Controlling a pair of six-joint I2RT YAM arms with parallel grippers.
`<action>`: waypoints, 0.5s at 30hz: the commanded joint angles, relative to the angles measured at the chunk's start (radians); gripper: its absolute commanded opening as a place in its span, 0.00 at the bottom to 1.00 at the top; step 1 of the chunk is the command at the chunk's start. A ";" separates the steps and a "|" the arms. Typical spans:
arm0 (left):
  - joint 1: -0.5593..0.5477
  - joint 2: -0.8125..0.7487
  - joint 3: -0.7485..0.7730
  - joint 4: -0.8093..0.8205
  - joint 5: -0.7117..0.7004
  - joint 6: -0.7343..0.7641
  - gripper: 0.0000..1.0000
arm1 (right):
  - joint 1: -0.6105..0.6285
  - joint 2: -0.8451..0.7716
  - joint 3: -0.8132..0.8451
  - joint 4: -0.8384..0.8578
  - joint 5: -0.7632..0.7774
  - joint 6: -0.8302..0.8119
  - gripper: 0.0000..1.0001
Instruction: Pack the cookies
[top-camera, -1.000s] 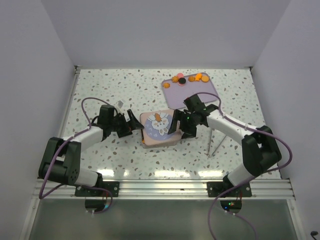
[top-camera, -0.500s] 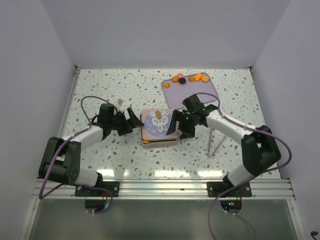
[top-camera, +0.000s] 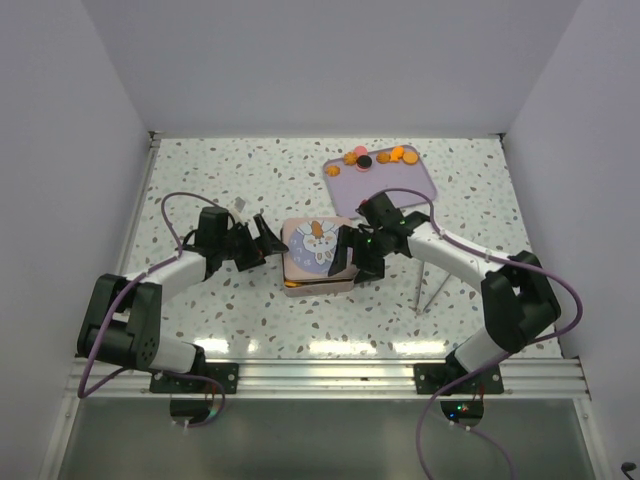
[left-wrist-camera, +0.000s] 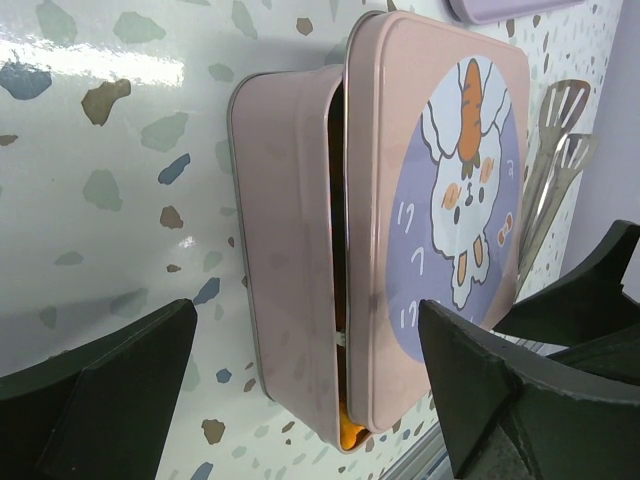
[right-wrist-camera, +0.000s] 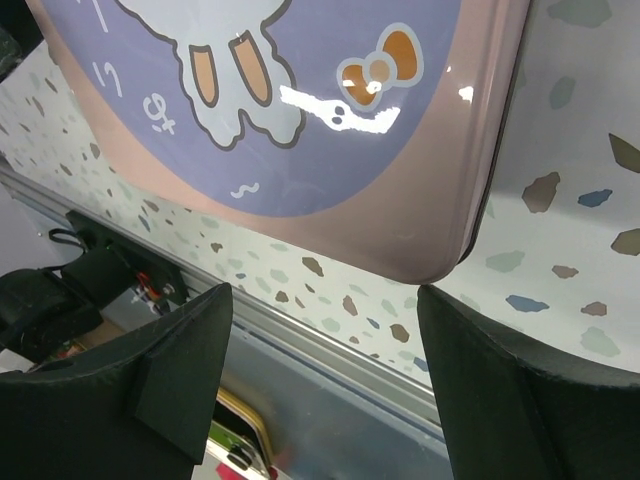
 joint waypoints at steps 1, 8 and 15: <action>0.005 -0.015 0.031 0.033 -0.006 0.000 0.98 | 0.002 -0.010 0.030 -0.022 -0.008 -0.032 0.78; 0.006 -0.035 0.061 0.001 -0.014 0.014 0.98 | -0.003 -0.113 0.074 -0.175 0.041 -0.089 0.79; 0.006 -0.055 0.086 -0.033 -0.012 0.025 0.98 | -0.139 -0.139 0.202 -0.191 0.075 -0.090 0.76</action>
